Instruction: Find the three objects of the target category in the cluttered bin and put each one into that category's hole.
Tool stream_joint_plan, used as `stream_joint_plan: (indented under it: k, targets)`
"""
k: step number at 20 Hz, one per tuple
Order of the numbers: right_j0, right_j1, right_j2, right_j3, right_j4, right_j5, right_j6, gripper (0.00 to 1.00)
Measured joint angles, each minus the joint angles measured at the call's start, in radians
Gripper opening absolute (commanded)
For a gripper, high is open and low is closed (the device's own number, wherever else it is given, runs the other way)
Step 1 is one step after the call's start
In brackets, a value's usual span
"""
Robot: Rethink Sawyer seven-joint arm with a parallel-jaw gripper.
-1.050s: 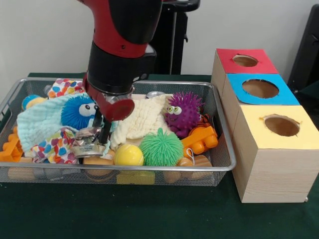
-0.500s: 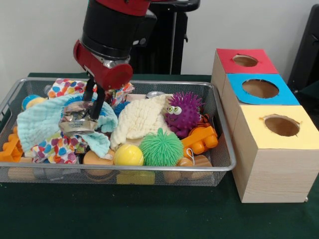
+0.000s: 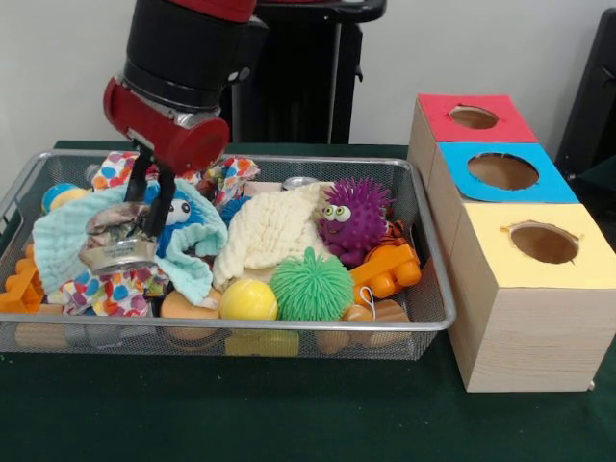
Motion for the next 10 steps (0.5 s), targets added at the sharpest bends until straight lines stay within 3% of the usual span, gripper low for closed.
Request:
stream_joint_plan:
  k: [6,10]
  targets:
    - [-0.097,-0.021,0.150,0.001,-0.181,-0.020,-0.093,0.00]
    - [-0.123,-0.033,0.215,0.001,-0.266,-0.020,-0.142,0.00]
